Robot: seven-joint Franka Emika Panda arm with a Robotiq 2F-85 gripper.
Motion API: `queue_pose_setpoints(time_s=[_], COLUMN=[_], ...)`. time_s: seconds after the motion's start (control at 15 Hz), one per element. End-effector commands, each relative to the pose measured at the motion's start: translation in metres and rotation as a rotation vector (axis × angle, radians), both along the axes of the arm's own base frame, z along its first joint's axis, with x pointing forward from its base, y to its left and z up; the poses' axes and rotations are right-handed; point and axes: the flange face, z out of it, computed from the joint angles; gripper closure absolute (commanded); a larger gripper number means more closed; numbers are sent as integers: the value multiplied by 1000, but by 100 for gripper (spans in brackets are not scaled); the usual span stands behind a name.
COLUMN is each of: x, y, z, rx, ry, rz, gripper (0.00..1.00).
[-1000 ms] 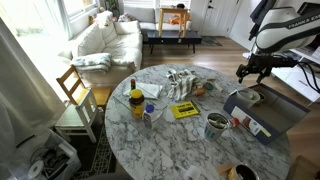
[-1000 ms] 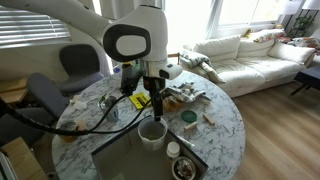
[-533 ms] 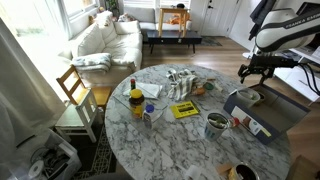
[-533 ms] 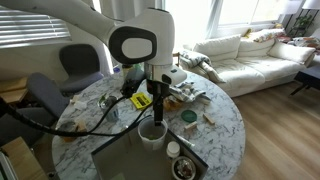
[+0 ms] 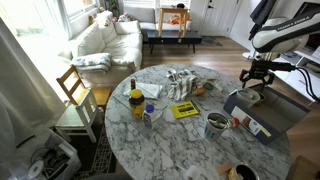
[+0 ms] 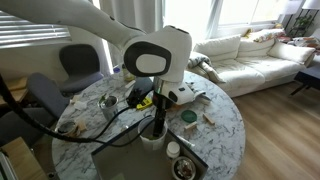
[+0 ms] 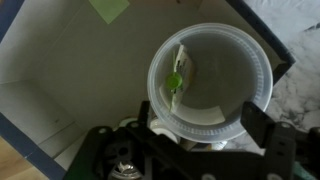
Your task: Bring the cup close to the box, then place the juice packets in it
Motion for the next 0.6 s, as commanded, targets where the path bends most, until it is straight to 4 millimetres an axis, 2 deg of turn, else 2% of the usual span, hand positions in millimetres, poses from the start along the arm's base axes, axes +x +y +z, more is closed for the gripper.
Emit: queue_pose_setpoints(time_s=[0.0, 0.2, 0.27, 0.53], x=[1, -4, -6, -7], y=[-10, -18, -20, -18], z=[-6, -7, -7, -12], rx=[53, 51, 58, 109], ry=[21, 71, 81, 117], rz=[-22, -27, -28, 1], gripper=[39, 43, 39, 37])
